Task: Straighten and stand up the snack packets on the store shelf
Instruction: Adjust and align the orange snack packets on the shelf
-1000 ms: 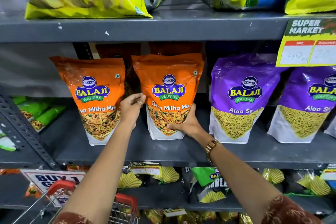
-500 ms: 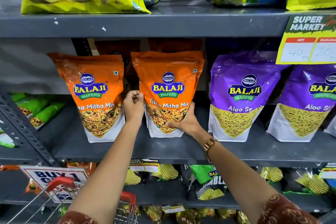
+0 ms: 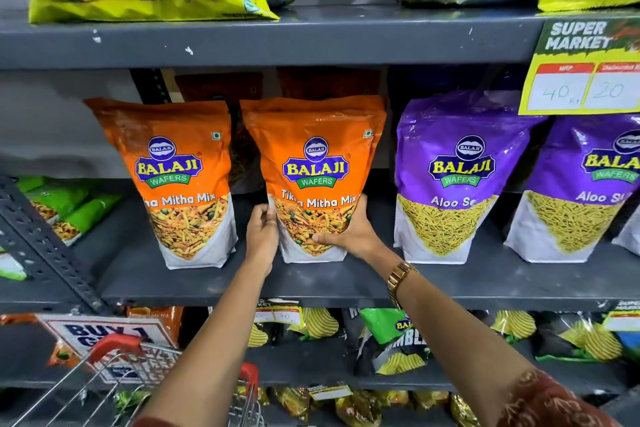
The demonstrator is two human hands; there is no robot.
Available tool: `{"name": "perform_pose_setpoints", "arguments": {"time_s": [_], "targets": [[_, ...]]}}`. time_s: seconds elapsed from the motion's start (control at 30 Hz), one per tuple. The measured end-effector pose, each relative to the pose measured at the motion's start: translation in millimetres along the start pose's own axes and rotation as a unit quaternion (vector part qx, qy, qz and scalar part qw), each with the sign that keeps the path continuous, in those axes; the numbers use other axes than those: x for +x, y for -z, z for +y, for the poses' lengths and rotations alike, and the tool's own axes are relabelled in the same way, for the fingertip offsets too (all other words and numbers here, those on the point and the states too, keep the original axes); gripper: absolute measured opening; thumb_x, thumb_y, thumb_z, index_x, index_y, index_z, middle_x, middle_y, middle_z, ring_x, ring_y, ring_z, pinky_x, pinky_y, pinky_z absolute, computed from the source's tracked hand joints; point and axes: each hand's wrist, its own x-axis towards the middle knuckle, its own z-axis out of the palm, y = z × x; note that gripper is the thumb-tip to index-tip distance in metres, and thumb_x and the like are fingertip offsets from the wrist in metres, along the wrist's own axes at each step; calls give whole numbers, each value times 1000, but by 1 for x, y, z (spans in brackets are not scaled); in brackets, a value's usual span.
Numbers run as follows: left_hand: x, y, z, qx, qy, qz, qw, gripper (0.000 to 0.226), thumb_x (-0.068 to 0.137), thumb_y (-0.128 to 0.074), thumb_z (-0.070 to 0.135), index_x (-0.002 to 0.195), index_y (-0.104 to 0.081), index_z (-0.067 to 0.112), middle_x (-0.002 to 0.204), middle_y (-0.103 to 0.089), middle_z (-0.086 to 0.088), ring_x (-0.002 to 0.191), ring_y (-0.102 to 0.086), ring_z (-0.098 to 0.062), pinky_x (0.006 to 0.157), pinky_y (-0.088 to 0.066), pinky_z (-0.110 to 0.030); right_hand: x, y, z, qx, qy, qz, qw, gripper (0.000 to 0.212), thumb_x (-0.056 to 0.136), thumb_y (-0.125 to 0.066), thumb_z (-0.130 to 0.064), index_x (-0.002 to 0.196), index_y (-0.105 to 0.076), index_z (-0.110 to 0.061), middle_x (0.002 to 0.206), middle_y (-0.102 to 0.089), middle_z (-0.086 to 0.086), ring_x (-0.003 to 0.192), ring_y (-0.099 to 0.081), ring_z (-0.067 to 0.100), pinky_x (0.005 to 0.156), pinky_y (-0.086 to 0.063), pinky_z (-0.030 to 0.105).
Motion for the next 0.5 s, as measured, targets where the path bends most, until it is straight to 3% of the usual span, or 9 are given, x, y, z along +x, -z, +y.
{"name": "perform_pose_setpoints", "arguments": {"time_s": [0.23, 0.37, 0.43, 0.5], "targets": [[-3, -1, -3, 25, -4, 14, 1000, 14, 97, -34, 23, 89, -44, 18, 79, -52, 2, 71, -47, -14, 59, -35, -24, -6, -2, 3, 12, 15, -1, 1000, 99, 54, -88, -18, 125, -20, -26, 130, -49, 7, 123, -49, 23, 102, -45, 48], [-8, 1, 5, 7, 2, 67, 998, 10, 93, -40, 9, 89, -46, 16, 93, -54, -5, 85, -52, -22, 68, -43, -26, -14, 5, 6, 11, 35, -30, 999, 103, 54, -88, -20, 124, -15, -38, 127, -47, -3, 123, -48, 18, 100, -44, 36], [-13, 9, 8, -27, -26, 118, 992, 14, 89, -43, 1, 86, -49, 14, 94, -57, -6, 92, -58, -27, 84, -48, -37, -26, 6, 10, -5, 68, 21, 997, 98, 61, -83, -29, 132, -16, -38, 132, -42, -7, 125, -43, 12, 102, -39, 32], [-19, 21, 10, -28, -73, 167, 983, 14, 88, -45, 1, 85, -53, 13, 84, -60, -3, 86, -61, -26, 85, -50, -43, -37, 6, 11, -68, 145, 123, 979, 82, 72, -70, -33, 137, -23, -18, 137, -39, 0, 129, -38, 15, 106, -34, 33]]}}
